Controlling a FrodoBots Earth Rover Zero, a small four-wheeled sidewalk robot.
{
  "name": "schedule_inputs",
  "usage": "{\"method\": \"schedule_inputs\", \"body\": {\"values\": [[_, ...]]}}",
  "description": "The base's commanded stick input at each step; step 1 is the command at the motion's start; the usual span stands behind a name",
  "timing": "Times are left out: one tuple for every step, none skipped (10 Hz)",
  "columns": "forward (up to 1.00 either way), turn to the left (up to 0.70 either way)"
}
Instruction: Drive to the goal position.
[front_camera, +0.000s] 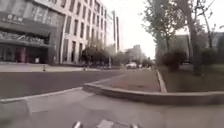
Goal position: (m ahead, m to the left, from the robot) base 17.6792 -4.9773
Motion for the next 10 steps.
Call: {"method": "schedule_inputs", "body": {"values": [[0.00, 0.00], [0.00, 0.00], [0.00, 0.00], [0.00, 0.00], [0.00, 0.00], [0.00, 0.21], [0.12, 0.69], [0.56, 0.42], [0.85, 0.31], [0.85, 0.32]]}}
